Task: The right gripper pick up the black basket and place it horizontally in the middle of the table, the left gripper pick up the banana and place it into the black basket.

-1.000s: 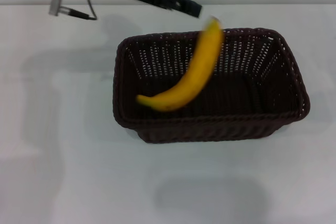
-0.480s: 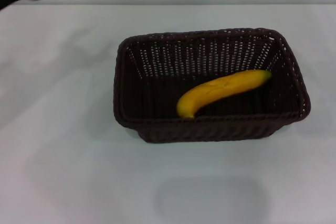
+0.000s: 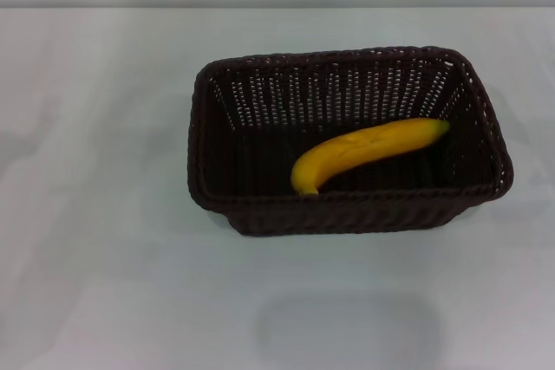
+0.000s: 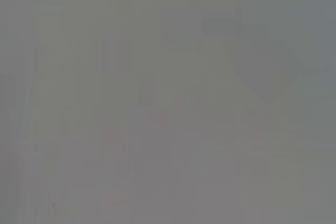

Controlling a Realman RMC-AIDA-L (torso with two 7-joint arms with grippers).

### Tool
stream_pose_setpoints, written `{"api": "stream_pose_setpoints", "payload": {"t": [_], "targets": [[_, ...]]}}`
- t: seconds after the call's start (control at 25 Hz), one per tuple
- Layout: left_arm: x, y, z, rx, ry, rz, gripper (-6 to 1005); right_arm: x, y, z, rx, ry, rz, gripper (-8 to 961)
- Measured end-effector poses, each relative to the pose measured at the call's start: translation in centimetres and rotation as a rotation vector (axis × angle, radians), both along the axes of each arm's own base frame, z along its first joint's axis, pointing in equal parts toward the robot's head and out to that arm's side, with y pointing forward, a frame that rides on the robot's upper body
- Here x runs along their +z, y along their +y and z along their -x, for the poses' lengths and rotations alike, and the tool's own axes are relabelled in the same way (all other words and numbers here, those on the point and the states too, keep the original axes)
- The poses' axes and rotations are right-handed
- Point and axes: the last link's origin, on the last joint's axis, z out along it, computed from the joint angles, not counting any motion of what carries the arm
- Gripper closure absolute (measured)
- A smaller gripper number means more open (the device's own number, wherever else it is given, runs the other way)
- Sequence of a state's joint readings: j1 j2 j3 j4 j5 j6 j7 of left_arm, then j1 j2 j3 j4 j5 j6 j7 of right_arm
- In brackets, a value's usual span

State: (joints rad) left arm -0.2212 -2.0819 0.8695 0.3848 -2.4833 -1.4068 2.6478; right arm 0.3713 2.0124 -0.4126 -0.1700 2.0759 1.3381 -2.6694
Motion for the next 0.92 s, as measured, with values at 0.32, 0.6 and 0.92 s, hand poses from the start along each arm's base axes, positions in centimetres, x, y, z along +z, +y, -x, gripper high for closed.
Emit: {"api": "stream_pose_setpoints", "payload": {"t": [0.32,0.6,0.92], "targets": [[-0.2,-1.4,2.6,0.166,-0.155,-0.171,132,-1.2,-0.3,-0.2,-0.028,-0.013,0.011,80],[-0.2,-1.7,3.0,0.192,-0.153,-0.185,131,-1.3,-0.6,-0.6,-0.045,-0.037,0.010,80],[-0.3,-2.1,2.7,0.167,-0.142,-0.186,131,-1.5,-1.2,-0.8,-0.051,-0.029,0.012,80]]}}
